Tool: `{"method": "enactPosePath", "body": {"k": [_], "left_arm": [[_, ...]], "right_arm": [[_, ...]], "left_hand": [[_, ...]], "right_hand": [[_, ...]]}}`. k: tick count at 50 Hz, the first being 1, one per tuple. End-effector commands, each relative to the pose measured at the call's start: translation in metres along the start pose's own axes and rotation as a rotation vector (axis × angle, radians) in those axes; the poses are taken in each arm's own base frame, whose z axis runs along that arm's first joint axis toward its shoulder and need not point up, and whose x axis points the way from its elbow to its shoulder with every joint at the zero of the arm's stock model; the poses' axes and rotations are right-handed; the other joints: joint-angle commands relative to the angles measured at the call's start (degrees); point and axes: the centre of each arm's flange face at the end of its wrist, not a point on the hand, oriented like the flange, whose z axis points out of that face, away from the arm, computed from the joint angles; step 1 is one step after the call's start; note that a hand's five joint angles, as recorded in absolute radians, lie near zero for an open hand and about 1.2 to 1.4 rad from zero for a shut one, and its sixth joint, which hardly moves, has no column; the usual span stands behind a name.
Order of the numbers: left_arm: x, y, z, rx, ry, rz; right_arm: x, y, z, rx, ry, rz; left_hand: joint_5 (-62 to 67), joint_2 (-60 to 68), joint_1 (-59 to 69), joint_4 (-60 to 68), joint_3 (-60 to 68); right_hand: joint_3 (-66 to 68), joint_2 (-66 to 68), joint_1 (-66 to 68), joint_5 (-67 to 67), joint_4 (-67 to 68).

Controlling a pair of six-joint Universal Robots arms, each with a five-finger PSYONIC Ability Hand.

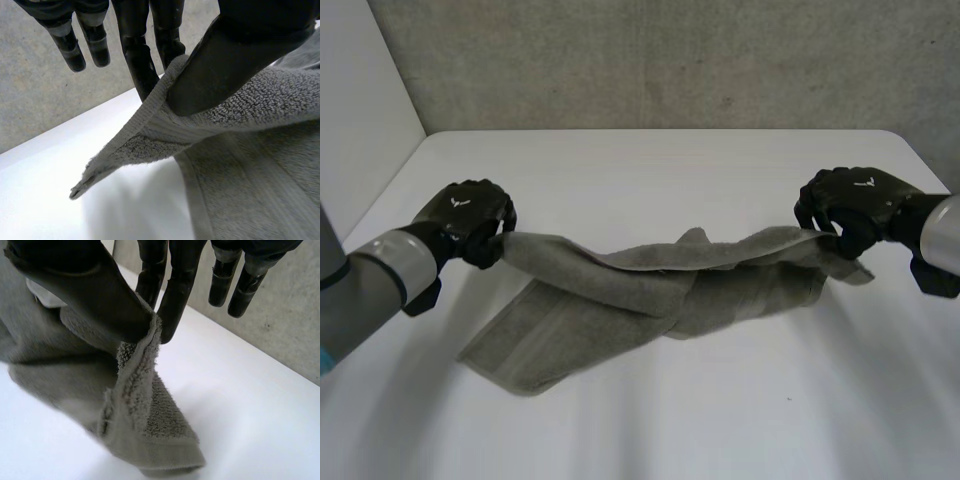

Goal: Fold the towel.

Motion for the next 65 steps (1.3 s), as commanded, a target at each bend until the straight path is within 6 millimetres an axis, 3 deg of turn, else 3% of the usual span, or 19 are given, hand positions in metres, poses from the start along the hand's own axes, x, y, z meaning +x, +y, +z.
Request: {"method": "enactPosePath", "body": {"k": [1, 6, 8, 9, 11, 12, 14, 17, 18, 20, 22, 25, 27, 30, 38, 49, 58, 63, 65], "left_arm": [[-0.011, 0.0, 0.037, -0.026, 0.013, -0.008], [-0.02, -0.017, 0.065, 0.047, 0.008, 0.024], [-0.032, -0.052, 0.079, 0.192, -0.031, 0.073], [-0.033, -0.053, 0.079, 0.193, -0.031, 0.073], [-0.043, -0.107, 0.083, 0.43, -0.079, 0.149], [-0.043, -0.107, 0.083, 0.431, -0.079, 0.149], [-0.036, -0.16, 0.066, 0.672, -0.093, 0.243], [-0.036, -0.187, 0.048, 0.807, -0.113, 0.284], [-0.039, -0.202, 0.034, 0.893, -0.133, 0.309], [-0.042, -0.199, 0.029, 0.912, -0.131, 0.305], [-0.044, -0.167, 0.033, 0.818, -0.091, 0.252], [-0.043, -0.147, 0.036, 0.752, -0.068, 0.228], [-0.039, -0.107, 0.037, 0.609, -0.047, 0.171], [-0.04, -0.076, 0.027, 0.493, -0.054, 0.125], [-0.048, -0.025, -0.007, 0.323, -0.091, 0.044], [-0.042, -0.028, -0.056, 0.255, -0.072, -0.01], [-0.031, -0.028, -0.068, 0.18, -0.048, -0.061], [-0.033, -0.047, -0.072, 0.201, -0.055, -0.05], [-0.03, -0.08, -0.088, 0.265, -0.055, -0.041]], "right_arm": [[0.014, -0.001, 0.038, -0.06, 0.043, -0.102], [0.021, -0.018, 0.062, 0.012, 0.08, -0.161], [0.031, -0.065, 0.068, 0.202, 0.175, -0.243], [0.031, -0.065, 0.068, 0.203, 0.176, -0.244], [0.045, -0.135, 0.049, 0.493, 0.305, -0.282], [0.045, -0.135, 0.049, 0.494, 0.306, -0.282], [0.053, -0.192, 0.009, 0.78, 0.372, -0.238], [0.052, -0.197, 0.002, 0.841, 0.35, -0.198], [0.054, -0.184, 0.009, 0.808, 0.317, -0.148], [0.054, -0.164, 0.018, 0.737, 0.286, -0.12], [0.044, -0.121, 0.032, 0.58, 0.215, -0.074], [0.039, -0.103, 0.034, 0.515, 0.193, -0.061], [0.028, -0.072, 0.031, 0.418, 0.175, -0.052], [0.015, -0.044, 0.028, 0.333, 0.152, -0.038], [0.012, -0.005, 0.007, 0.24, 0.127, 0.012], [-0.001, -0.02, -0.038, 0.315, 0.103, 0.019], [-0.009, -0.028, -0.049, 0.33, 0.082, 0.093], [-0.004, -0.061, -0.065, 0.38, 0.1, 0.057], [-0.002, -0.088, -0.08, 0.428, 0.119, 0.021]], "left_hand": [[3.7, 4.3, 5.5, -3.4, -3.0], [3.7, 4.3, 5.5, -3.4, -3.0], [3.7, 4.3, 5.5, -3.4, -3.0], [3.7, 4.3, 5.5, -3.4, -3.0], [3.7, 4.3, 5.5, -3.4, -3.0], [3.7, 4.3, 5.5, -3.4, -3.0], [3.7, 4.3, 5.5, -3.4, -3.0], [3.7, 4.3, 5.5, -3.4, -3.0], [3.7, 4.3, 5.5, -3.4, -3.0], [3.7, 4.3, 5.5, -3.4, -3.0], [3.7, 4.3, 5.5, -3.4, -3.0], [3.7, 4.3, 5.5, -3.4, -3.0], [3.7, 4.3, 5.5, -3.4, -3.0], [3.7, 4.3, 5.5, -3.4, -3.0], [3.7, 4.3, 5.5, -3.4, -3.0], [3.7, 4.3, 5.5, -3.4, -3.0], [3.7, 4.3, 5.5, -3.4, -3.0], [3.7, 4.3, 5.5, -3.4, -3.0], [3.7, 4.3, 5.5, -3.4, -3.0]], "right_hand": [[-2.5, 3.9, 3.7, 3.5, -4.4], [-2.5, 3.9, 3.7, 3.5, -4.4], [-2.5, 3.9, 3.7, 3.5, -4.4], [-2.5, 3.9, 3.7, 3.5, -4.4], [-2.5, 3.9, 3.7, 3.5, -4.4], [-2.5, 3.9, 3.7, 3.5, -4.4], [-2.5, 3.9, 3.7, 3.5, -4.4], [-2.5, 3.9, 3.7, 3.5, -4.4], [-2.5, 3.9, 3.7, 3.5, -4.4], [-2.5, 3.9, 3.7, 3.5, -4.4], [-2.5, 3.9, 3.7, 3.5, -4.4], [-2.5, 3.9, 3.7, 3.5, -4.4], [-2.5, 3.9, 3.7, 3.5, -4.4], [-2.5, 3.9, 3.7, 3.5, -4.4], [-2.5, 3.9, 3.7, 3.5, -4.4], [-2.5, 3.9, 3.7, 3.5, -4.4], [-2.5, 3.9, 3.7, 3.5, -4.4], [-2.5, 3.9, 3.7, 3.5, -4.4], [-2.5, 3.9, 3.7, 3.5, -4.4]]}}
